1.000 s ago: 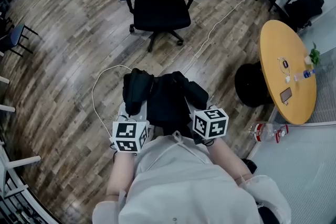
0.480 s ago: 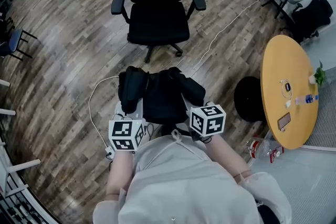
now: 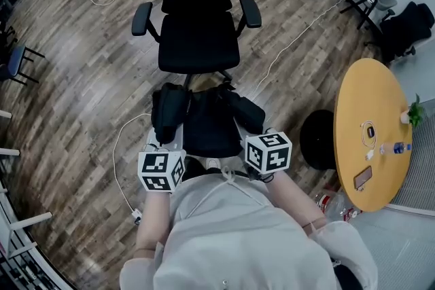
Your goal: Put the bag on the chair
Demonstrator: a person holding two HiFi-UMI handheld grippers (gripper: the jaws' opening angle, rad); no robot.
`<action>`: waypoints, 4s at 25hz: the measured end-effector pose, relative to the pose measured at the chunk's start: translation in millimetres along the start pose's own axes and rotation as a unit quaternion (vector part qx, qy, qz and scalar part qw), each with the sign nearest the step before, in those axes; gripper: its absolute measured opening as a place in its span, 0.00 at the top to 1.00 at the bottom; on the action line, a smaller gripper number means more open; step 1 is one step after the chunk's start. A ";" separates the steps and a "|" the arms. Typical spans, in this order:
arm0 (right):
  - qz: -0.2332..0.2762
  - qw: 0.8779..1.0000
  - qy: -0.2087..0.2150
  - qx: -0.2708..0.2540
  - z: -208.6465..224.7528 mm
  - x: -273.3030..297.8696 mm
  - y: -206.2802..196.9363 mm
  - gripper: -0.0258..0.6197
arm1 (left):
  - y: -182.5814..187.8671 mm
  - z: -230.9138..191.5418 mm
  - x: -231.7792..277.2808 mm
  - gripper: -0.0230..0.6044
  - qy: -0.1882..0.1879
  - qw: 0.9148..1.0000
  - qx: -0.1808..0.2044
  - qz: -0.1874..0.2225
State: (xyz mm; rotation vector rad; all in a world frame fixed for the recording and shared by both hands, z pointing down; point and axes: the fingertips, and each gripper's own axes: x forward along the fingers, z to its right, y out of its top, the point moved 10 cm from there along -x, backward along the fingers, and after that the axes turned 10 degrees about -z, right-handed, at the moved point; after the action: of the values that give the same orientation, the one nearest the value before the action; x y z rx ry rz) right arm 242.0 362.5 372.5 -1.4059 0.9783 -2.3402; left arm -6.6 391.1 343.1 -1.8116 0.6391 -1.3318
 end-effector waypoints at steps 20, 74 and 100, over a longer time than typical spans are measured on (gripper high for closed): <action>0.001 0.999 -0.028 0.039 26.7 142.5 162.8 0.92 | 128.5 -136.6 158.6 0.93 -0.049 0.998 0.024 -0.019; -0.139 0.989 -0.014 0.041 279.7 598.3 387.3 0.92 | 176.2 -371.6 658.5 0.93 -0.043 0.976 -0.088 -0.193; -0.167 0.983 -0.013 0.076 322.5 677.7 337.7 0.90 | 109.6 -396.2 738.9 0.92 -0.031 0.960 -0.121 -0.252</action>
State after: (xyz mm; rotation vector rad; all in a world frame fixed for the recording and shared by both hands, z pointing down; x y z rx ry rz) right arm 129.0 -374.6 720.7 -1.6388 0.5756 -2.5551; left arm -136.2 -356.1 717.2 -2.3114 0.3221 -1.5636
